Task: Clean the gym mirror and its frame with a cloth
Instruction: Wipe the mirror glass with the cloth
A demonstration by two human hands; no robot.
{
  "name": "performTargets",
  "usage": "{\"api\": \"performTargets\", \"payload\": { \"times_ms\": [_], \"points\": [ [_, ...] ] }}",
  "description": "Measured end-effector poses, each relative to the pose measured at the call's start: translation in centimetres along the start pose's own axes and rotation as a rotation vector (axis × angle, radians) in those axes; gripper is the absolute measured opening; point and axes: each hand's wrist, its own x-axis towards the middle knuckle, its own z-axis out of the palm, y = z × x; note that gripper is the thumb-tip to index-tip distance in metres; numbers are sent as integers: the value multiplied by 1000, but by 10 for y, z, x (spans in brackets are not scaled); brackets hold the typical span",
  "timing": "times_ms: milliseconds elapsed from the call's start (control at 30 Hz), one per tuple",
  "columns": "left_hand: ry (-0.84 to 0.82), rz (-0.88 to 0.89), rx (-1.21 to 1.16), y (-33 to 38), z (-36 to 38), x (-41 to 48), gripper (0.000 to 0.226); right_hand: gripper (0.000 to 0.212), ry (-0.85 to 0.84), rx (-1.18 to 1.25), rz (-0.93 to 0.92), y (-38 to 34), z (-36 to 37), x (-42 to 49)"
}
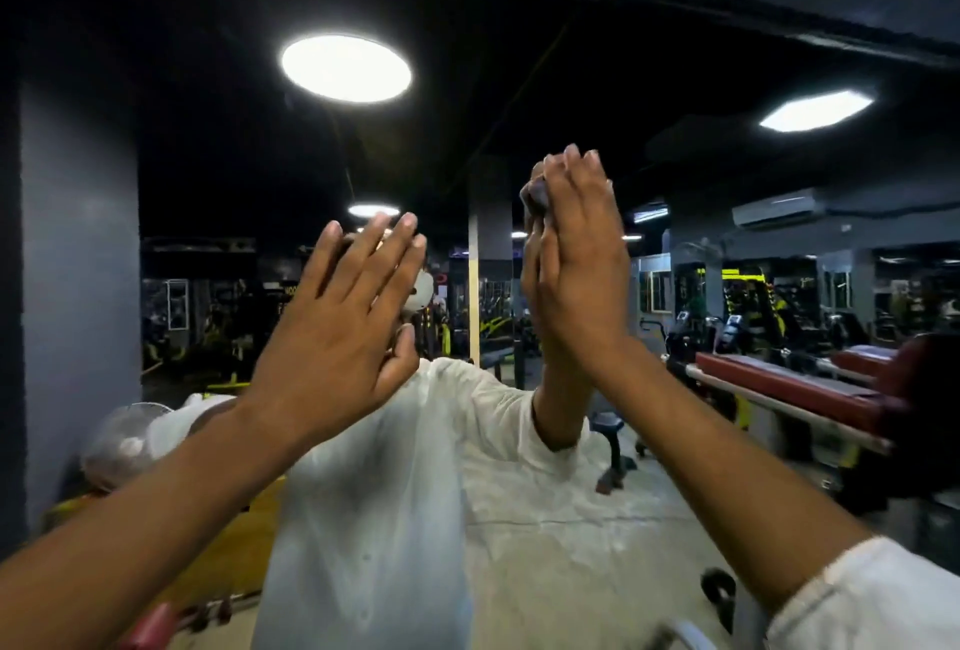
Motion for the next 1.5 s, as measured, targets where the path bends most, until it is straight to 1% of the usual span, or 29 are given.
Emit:
{"api": "performTargets", "payload": {
  "times_ms": [33,67,133,200,233,267,300,400,433,467,567,667,700,767,833,933,1000,1033,1067,1133,1167,1200,1233,1267,1300,1333,1400,1467,1500],
  "points": [
    [5,-13,-4,7,0,0,75,62,-32,16,-30,-11,4,-18],
    [11,-23,-14,14,1,1,75,64,-87,26,-108,-18,8,-38],
    [21,-27,-40,22,1,7,75,64,-217,21,-339,-18,5,-74],
    [23,8,-52,23,0,22,74,63,-331,-31,-597,9,-9,-72],
    [20,38,-44,22,-1,33,75,63,-346,-80,-643,27,-16,-57],
    [17,69,-32,21,-1,45,76,63,-321,-115,-597,44,-22,-38],
    [18,92,-20,22,-1,58,76,62,-262,-122,-467,61,-28,-18],
    [20,88,5,31,1,82,75,56,6,-39,101,99,-47,15],
    [16,76,17,36,3,85,75,54,81,0,219,105,-49,9],
    [13,68,30,40,5,85,75,53,115,14,276,110,-50,-5],
    [18,80,38,43,10,81,75,51,135,-45,294,135,-54,-50],
    [38,81,47,44,12,83,76,48,243,2,500,155,-56,-26],
    [36,83,51,44,12,83,76,47,274,10,526,150,-53,-15],
    [25,82,60,45,12,83,76,48,279,21,442,120,-39,-11],
    [11,81,67,44,11,83,76,52,174,43,252,77,-20,-33],
    [17,92,62,44,8,83,75,60,-132,8,-228,40,-6,-87],
    [25,116,43,40,5,83,74,63,-278,-21,-512,50,-15,-98],
    [29,134,41,34,4,82,74,64,-293,-45,-540,61,-22,-90],
    [31,147,49,27,2,79,74,63,-268,-64,-477,72,-27,-76],
    [35,131,69,7,-2,71,76,60,-129,-54,-162,89,-37,-37],
    [37,93,67,-4,-3,65,77,59,-43,-35,3,93,-40,-19],
    [41,41,58,-13,-5,60,77,58,30,-5,116,91,-38,-4],
    [43,-12,47,-20,-7,55,77,57,75,29,167,81,-33,4],
    [45,-52,40,-24,-7,52,76,57,77,56,166,64,-23,5],
    [48,-72,39,-25,-7,50,76,59,43,62,116,42,-12,-2],
    [51,-73,41,-25,-6,49,75,63,-18,56,2,16,-2,-17],
    [57,-54,43,-27,-6,46,75,71,-183,43,-354,-21,12,-51],
    [57,-57,51,-40,-10,40,75,74,-312,5,-655,-21,15,-60],
    [54,-70,58,-51,-14,34,76,76,-316,-17,-709,-12,12,-49]
  ]
}}
